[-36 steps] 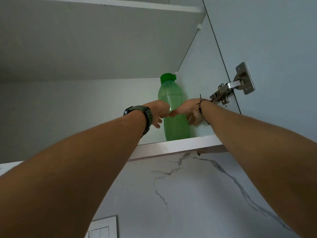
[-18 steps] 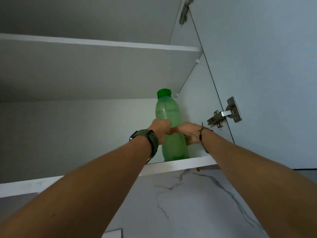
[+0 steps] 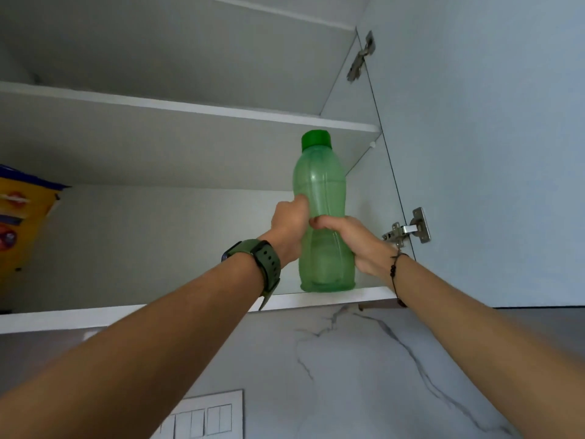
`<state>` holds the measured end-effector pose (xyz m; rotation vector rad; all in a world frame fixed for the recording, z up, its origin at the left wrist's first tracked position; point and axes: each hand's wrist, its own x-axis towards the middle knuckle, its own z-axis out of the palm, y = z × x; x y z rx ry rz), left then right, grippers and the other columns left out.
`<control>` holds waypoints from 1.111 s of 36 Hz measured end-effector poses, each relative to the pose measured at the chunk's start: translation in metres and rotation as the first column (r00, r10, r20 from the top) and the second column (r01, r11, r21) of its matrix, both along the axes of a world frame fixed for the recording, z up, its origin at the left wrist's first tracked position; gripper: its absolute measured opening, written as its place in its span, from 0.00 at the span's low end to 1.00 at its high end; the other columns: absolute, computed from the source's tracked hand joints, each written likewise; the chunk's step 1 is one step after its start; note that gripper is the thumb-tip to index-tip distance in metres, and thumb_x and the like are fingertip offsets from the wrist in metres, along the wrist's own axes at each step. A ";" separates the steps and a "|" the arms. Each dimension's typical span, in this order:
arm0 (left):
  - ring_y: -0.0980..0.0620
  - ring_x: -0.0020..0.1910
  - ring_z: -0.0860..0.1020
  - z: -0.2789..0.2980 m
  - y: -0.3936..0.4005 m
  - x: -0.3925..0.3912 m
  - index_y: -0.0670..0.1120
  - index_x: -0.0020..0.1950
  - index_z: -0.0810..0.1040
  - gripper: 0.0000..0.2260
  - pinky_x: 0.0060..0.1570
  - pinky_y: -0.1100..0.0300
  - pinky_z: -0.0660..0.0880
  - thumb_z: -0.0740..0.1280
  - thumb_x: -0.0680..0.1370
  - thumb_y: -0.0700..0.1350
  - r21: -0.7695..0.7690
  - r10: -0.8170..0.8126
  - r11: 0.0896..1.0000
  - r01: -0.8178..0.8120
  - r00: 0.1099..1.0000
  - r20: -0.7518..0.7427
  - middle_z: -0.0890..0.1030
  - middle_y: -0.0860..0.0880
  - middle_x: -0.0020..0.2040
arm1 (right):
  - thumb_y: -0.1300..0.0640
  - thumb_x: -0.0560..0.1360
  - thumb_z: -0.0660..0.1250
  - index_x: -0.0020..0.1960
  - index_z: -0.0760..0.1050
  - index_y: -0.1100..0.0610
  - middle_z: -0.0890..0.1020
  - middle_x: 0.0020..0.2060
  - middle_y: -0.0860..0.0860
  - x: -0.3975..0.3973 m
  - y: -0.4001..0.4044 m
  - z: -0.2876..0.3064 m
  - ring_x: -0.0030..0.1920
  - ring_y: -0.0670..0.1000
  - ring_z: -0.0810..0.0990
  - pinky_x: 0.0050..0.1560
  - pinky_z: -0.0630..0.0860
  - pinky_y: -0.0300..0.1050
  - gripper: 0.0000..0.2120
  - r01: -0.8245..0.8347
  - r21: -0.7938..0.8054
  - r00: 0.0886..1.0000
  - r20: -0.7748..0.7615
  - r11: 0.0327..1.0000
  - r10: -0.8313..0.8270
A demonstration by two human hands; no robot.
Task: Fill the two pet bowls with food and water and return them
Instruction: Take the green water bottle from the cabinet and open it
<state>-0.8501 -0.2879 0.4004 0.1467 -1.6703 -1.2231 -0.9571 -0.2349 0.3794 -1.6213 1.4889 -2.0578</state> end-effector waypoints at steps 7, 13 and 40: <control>0.50 0.48 0.80 -0.018 0.029 0.034 0.43 0.62 0.70 0.21 0.36 0.60 0.75 0.53 0.79 0.56 -0.213 -0.134 0.971 0.107 0.984 -0.114 0.80 0.44 0.54 | 0.55 0.54 0.75 0.57 0.76 0.60 0.84 0.44 0.56 0.042 0.042 -0.039 0.45 0.57 0.83 0.48 0.80 0.55 0.32 0.043 -0.143 0.996 -0.070 0.989 -0.053; 0.60 0.40 0.80 -0.056 0.040 0.062 0.45 0.63 0.70 0.18 0.38 0.66 0.77 0.60 0.79 0.55 -0.274 -0.302 0.926 0.258 0.944 -0.133 0.79 0.52 0.47 | 0.54 0.49 0.76 0.57 0.74 0.58 0.85 0.44 0.54 0.072 0.072 -0.133 0.46 0.56 0.84 0.47 0.79 0.51 0.36 0.035 -0.022 0.998 -0.047 0.999 -0.036; 0.43 0.32 0.79 -0.390 0.017 0.086 0.53 0.32 0.73 0.09 0.37 0.52 0.78 0.59 0.72 0.45 -0.078 0.134 0.990 -0.114 0.931 0.340 0.81 0.45 0.29 | 0.54 0.56 0.79 0.59 0.70 0.53 0.84 0.48 0.48 0.154 0.048 -0.511 0.49 0.44 0.82 0.50 0.79 0.42 0.35 0.219 0.510 0.939 0.123 0.832 -0.322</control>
